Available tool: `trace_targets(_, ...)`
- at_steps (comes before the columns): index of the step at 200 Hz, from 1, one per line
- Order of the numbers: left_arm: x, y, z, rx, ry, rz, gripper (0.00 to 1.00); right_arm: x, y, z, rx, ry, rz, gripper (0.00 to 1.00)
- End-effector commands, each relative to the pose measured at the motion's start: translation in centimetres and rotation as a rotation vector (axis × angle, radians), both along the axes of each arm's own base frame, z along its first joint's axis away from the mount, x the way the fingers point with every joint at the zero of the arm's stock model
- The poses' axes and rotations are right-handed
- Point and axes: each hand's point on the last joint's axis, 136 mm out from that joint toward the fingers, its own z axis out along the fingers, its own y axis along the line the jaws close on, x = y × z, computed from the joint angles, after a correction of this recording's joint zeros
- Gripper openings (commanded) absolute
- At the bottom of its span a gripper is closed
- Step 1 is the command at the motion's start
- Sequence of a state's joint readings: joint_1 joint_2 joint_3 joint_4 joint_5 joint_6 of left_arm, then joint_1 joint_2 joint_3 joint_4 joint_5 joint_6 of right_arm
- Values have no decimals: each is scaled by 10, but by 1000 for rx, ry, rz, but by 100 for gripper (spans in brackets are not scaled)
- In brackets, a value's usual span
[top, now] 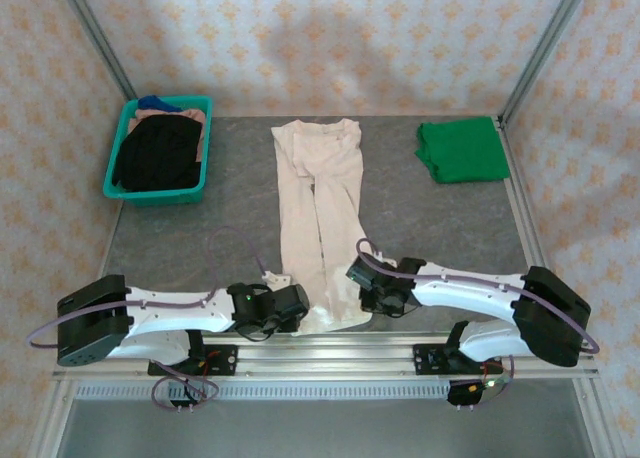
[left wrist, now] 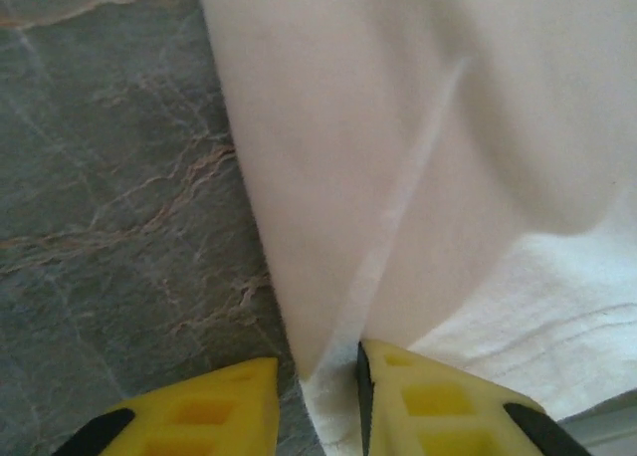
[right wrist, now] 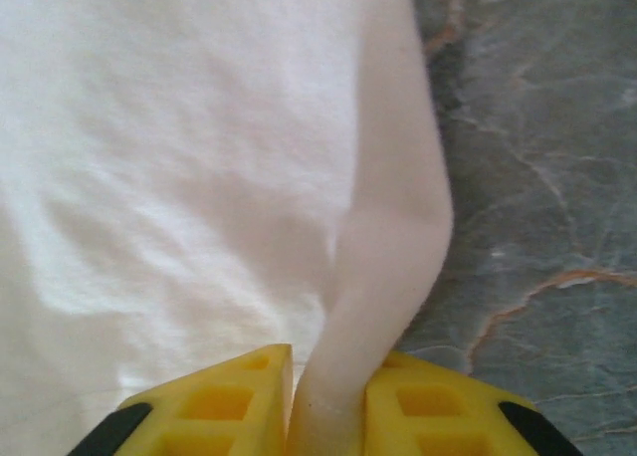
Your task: Fold and stack the t-shirts
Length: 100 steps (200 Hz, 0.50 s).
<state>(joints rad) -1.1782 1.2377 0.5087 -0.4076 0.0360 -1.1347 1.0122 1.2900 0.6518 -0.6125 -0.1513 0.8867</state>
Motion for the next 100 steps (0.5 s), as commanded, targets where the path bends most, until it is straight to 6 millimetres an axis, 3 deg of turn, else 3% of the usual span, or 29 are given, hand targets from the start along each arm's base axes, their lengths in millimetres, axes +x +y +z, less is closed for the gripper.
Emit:
trace_targets(1,6,-34,19,-173,-45,-12,9,3,7,12,8,-13,21,19)
trace_targets(13,8,-32,28,-194,-70,-15,0,3,7,16,11,-18,23,17)
trace_targets(43,13,-23,51,-243,-140,2,0,5,15,27,38,-23,36,9)
trace_targets(64,20,-5,67,-229,-186,33,0,11,20,44,44,-48,44,5)
trace_targets(84,33,16,85,-230,-231,80,0,27,20,66,19,-112,39,4)
trace_targets(100,50,31,99,-235,-273,126,0,51,21,83,1,-200,18,2)
